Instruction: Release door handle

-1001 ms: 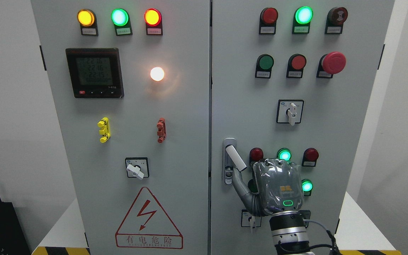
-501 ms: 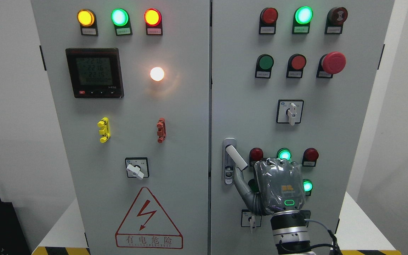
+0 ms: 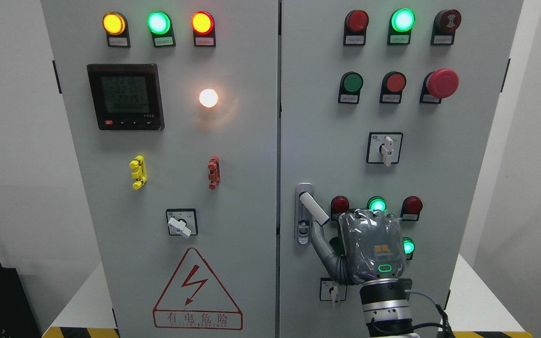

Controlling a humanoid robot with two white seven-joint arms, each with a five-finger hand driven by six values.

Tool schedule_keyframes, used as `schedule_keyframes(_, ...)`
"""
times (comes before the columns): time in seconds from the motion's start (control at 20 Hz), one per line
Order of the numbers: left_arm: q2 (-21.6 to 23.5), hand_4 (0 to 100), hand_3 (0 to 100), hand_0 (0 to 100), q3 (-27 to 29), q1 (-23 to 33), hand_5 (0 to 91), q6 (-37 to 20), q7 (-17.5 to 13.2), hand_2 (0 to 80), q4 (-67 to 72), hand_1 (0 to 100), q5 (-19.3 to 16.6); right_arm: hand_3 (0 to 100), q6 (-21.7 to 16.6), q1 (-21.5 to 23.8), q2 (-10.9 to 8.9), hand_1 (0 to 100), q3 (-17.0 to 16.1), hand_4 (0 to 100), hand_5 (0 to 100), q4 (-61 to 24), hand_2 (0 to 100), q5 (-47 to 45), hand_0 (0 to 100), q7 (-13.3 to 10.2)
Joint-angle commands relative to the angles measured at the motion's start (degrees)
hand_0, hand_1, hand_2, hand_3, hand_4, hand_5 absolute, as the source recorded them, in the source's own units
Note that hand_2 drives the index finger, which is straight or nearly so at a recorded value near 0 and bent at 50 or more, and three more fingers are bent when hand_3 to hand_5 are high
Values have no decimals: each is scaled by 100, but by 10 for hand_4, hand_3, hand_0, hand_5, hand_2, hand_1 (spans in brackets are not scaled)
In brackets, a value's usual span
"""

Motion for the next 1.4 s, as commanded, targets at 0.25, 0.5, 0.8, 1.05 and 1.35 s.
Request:
schedule_keyframes(0.25,0,0,0,120,9,-18,0,-11,-5,0,53,389,-6,1000,4,0,-10,73,-13,1000,971,-29,1000,-10,556,-4)
schedule_keyframes(0.5,0,0,0,120,9,-18,0,-3,-5,0,53,389,3,1000,4,-9,-10,73,-13,1000,970,-38,1000,-10,556,-4)
schedule_keyframes(0.8,0,0,0,120,9,-18,0,-3,-5,0,53,389,3,1000,13,-53,-10,73,-57,1000,970,-29,1000,-10,556,-4)
schedule_keyframes(1.05,0,0,0,120,9,-9,0,-3,-5,0,53,389,3,1000,13,-53,-10,73,-57,1000,970,-38,1000,-10,557,-4)
schedule_keyframes(1.35,0,0,0,120,9,-18,0,-3,-5,0,53,389,-6,1000,48,-53,-19,73,-57,1000,970,-29,1000,-89,558,-4)
